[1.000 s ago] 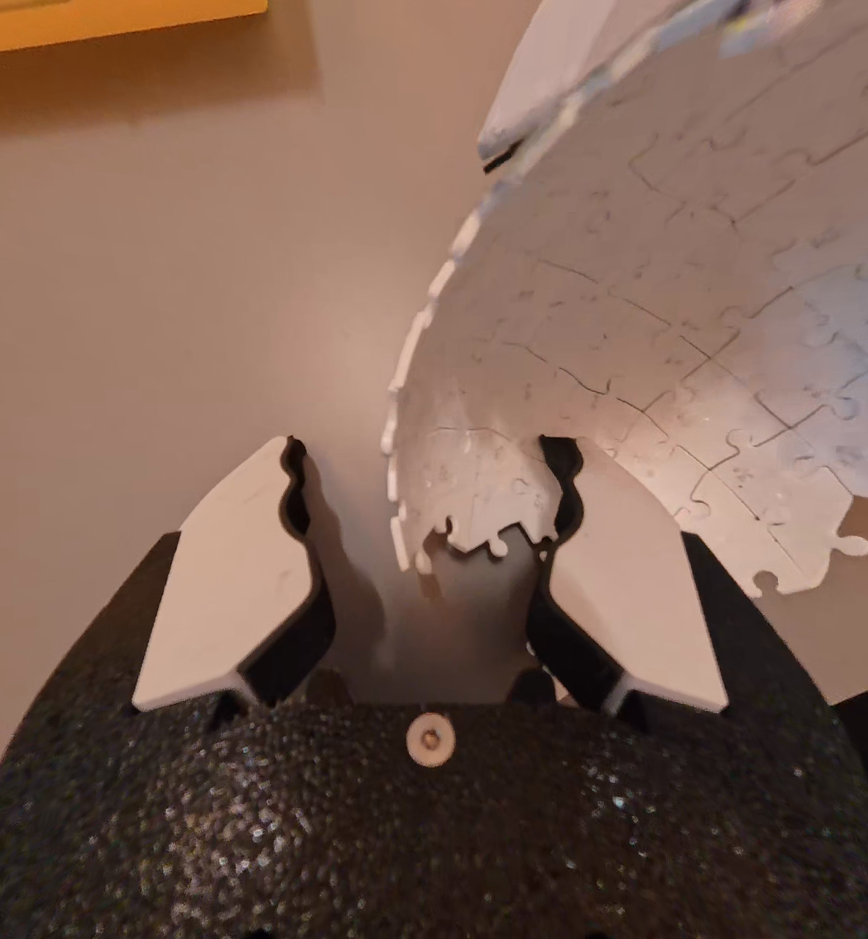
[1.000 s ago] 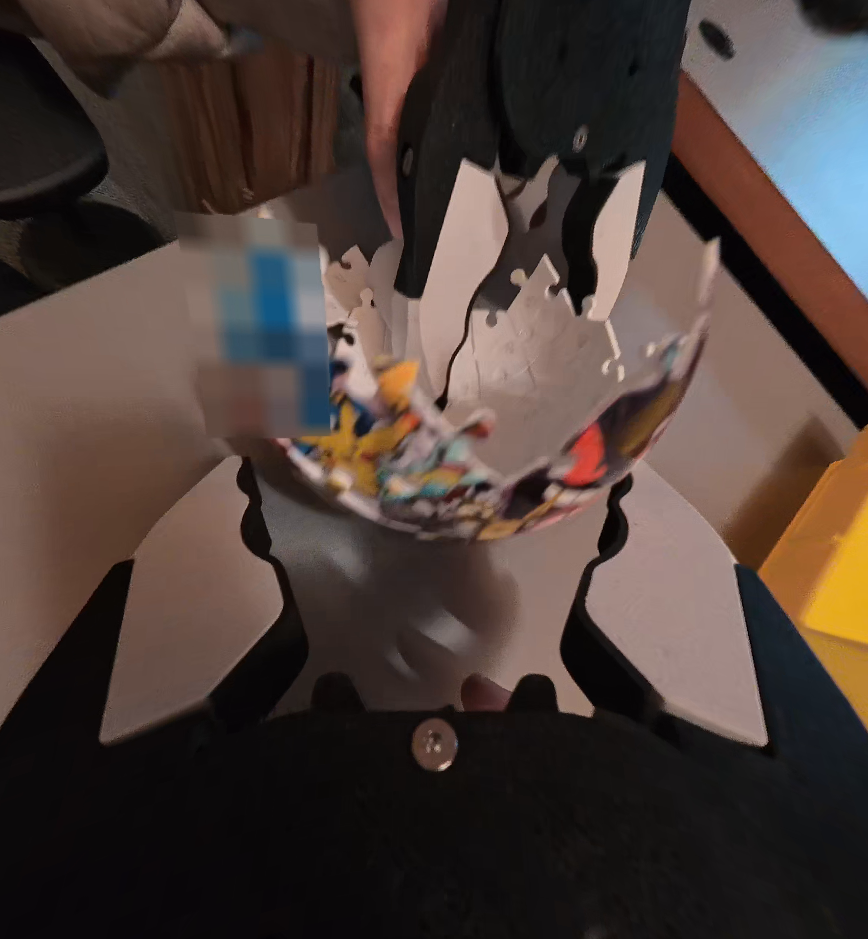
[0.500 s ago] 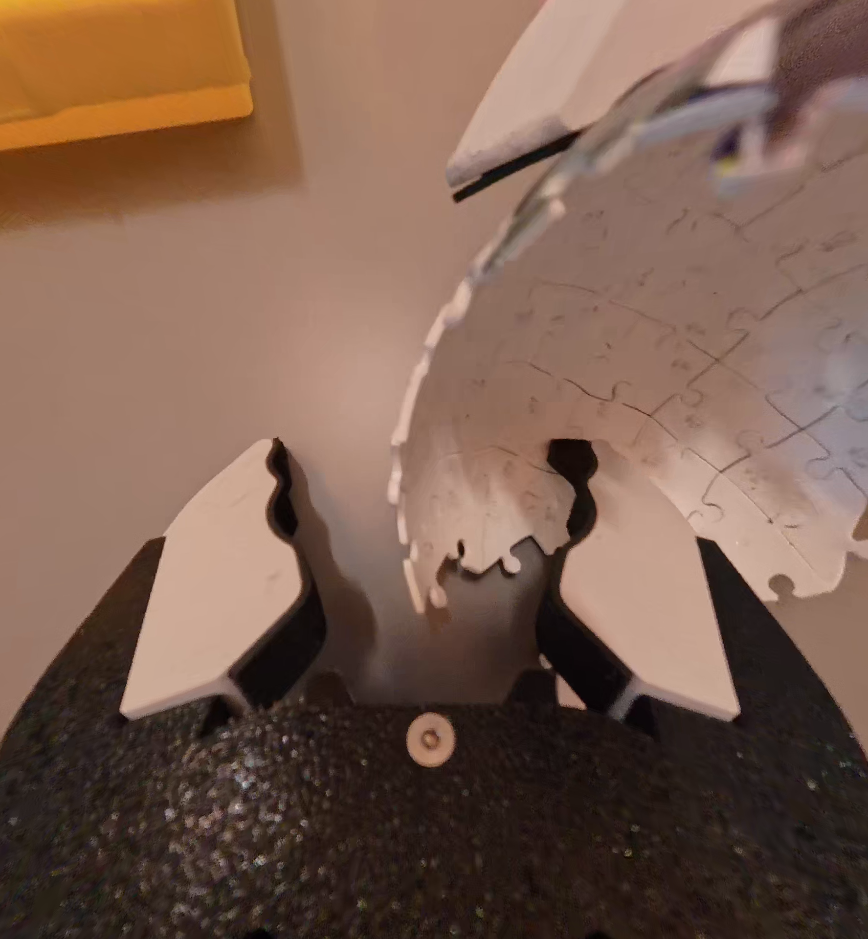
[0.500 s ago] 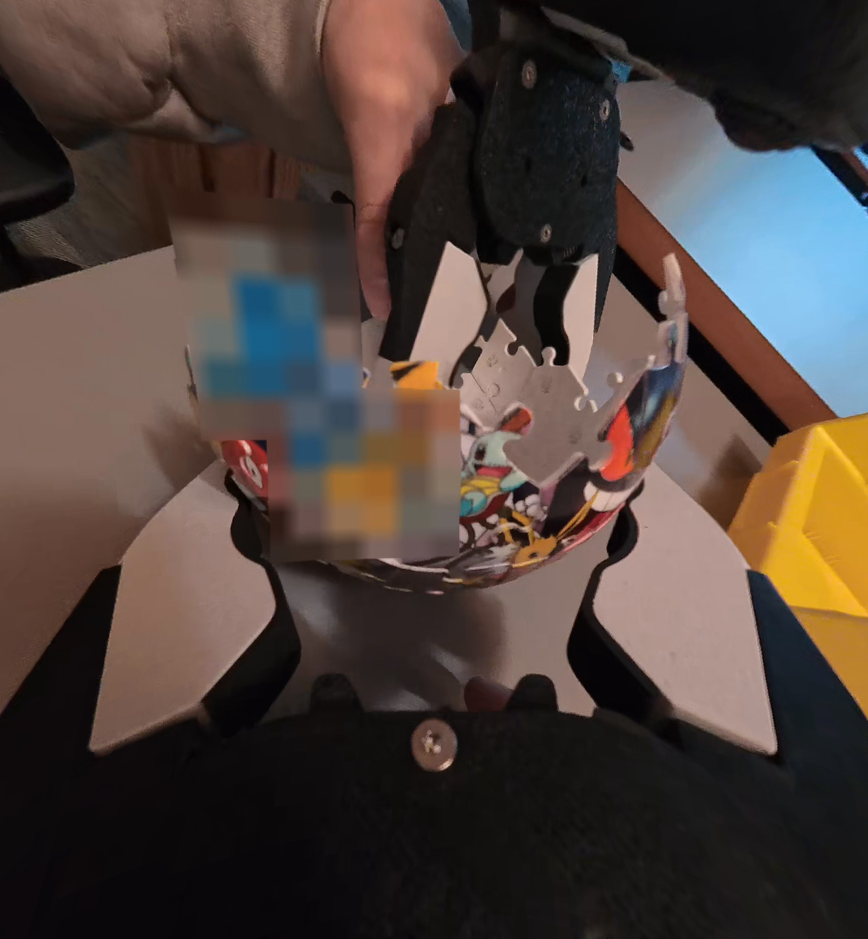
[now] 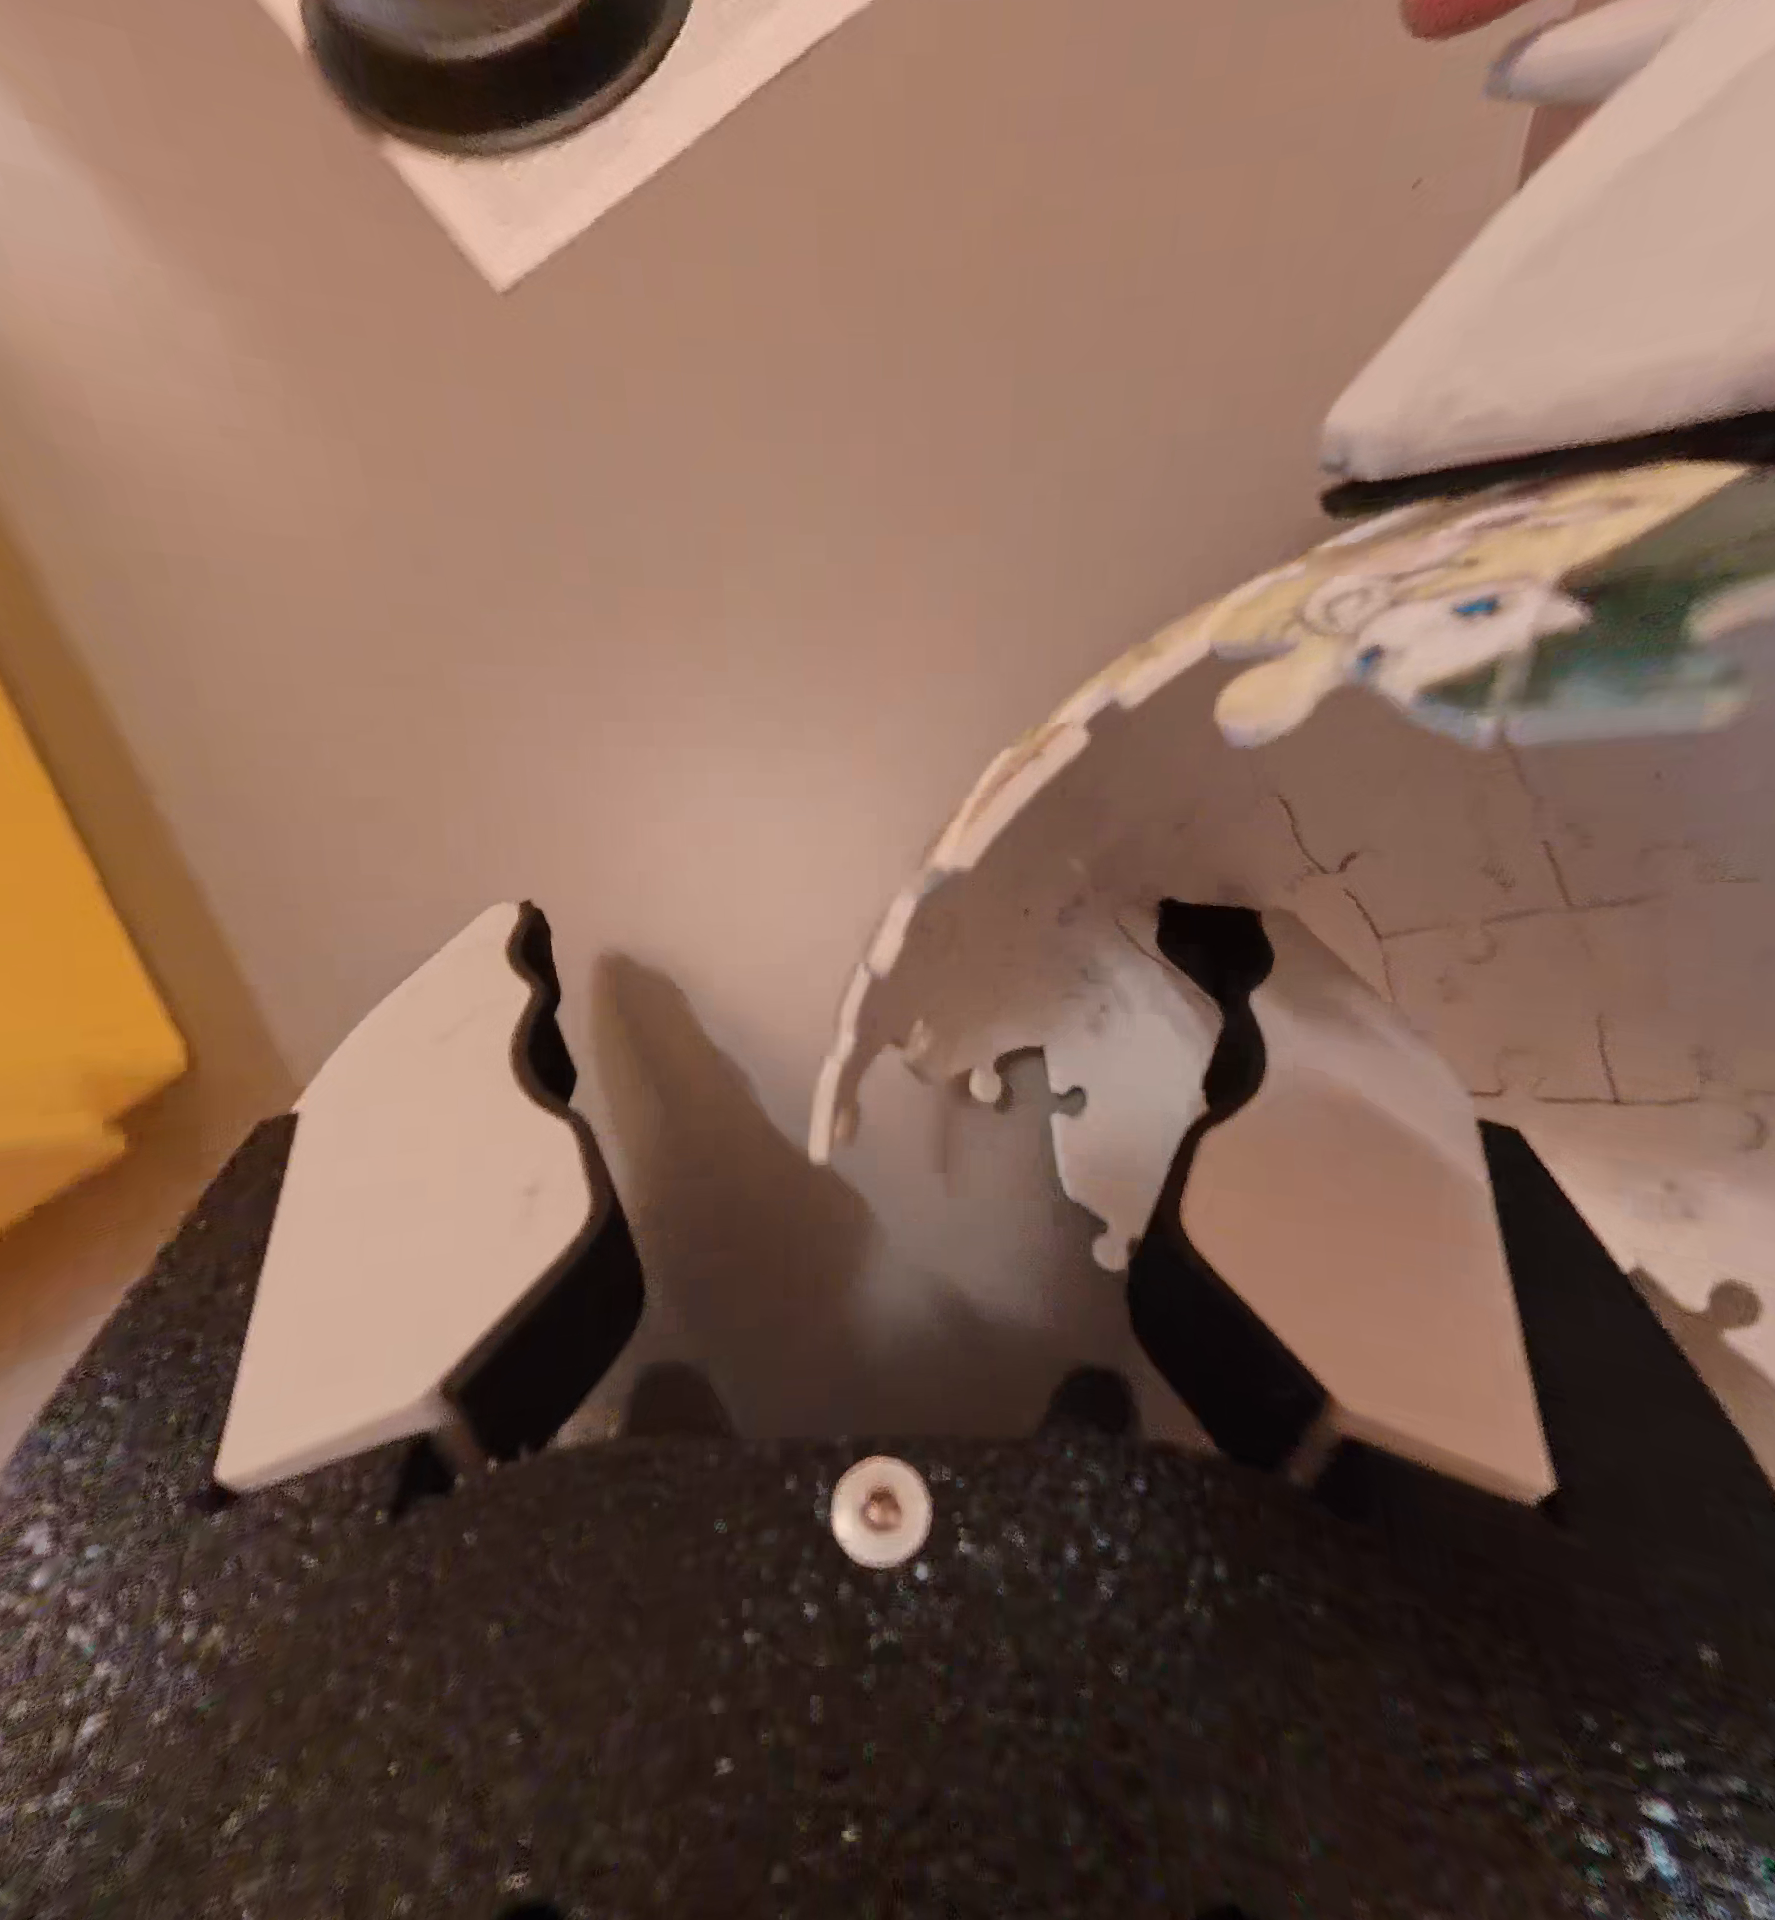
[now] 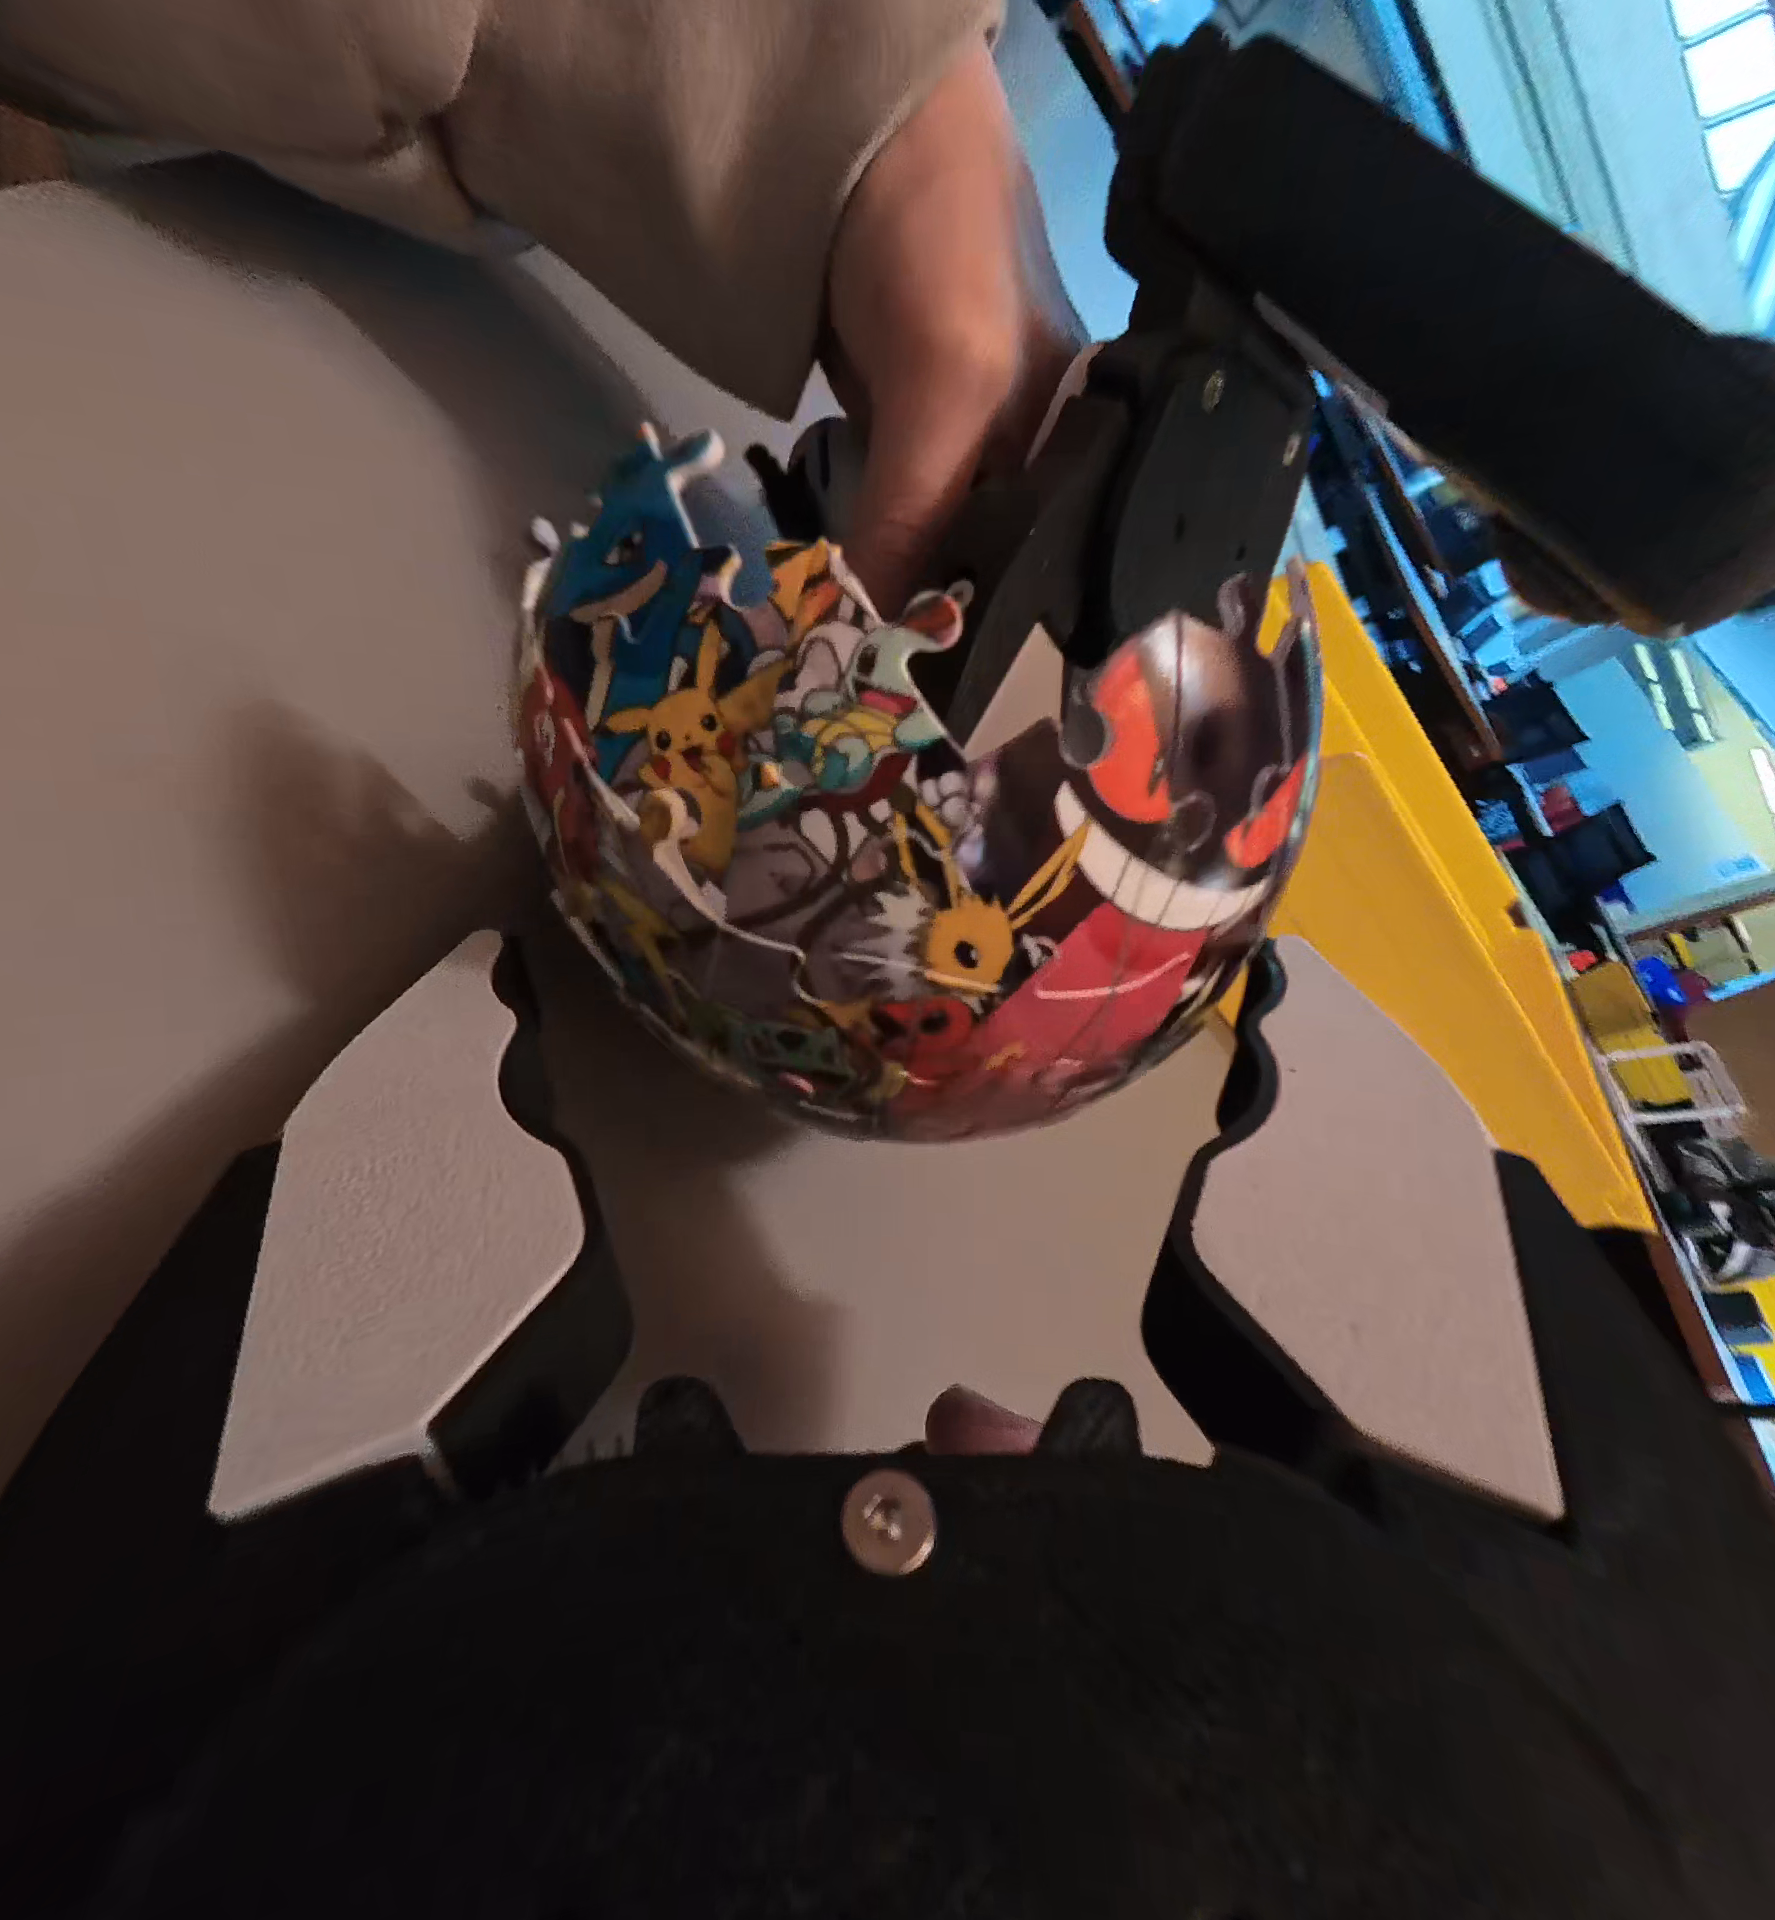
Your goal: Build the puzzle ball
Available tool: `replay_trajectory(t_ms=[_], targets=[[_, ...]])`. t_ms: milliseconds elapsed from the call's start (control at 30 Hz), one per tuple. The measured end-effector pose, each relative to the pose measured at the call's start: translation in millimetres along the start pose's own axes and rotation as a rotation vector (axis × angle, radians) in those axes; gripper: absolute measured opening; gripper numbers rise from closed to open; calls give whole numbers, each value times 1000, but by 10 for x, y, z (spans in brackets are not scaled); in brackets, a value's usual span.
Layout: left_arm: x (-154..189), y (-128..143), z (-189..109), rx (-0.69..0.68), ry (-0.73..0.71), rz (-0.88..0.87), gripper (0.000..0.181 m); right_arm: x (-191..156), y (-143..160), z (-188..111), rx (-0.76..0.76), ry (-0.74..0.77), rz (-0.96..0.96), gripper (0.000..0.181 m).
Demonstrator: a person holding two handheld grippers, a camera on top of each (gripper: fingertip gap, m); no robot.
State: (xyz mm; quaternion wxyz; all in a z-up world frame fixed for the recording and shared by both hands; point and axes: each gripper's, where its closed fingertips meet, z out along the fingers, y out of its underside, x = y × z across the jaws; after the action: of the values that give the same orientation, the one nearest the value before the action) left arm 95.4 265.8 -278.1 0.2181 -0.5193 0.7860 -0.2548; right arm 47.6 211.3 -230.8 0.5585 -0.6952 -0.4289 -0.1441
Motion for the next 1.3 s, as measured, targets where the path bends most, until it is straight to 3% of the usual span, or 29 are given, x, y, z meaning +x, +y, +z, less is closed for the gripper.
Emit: replay_trajectory(t_ms=[200,500,733,1067,1200,1300], targets=[[171,-346,228,54,16,138,114,137,151,-167,-47,146,28,137],[191,-355,254,115,37,131,114,216,88,-128,83,189,89,139],[165,-390,224,146,16,153,111,206,12,-98,123,209,-48,135],[117,-218,145,118,10,82,107,134,-39,-90,59,228,-206,135],[16,-120,-123,154,-11,28,105,129,-35,-84,43,222,-214,135],[-44,99,-388,154,-9,-54,105,116,-30,-68,23,184,-248,135]])
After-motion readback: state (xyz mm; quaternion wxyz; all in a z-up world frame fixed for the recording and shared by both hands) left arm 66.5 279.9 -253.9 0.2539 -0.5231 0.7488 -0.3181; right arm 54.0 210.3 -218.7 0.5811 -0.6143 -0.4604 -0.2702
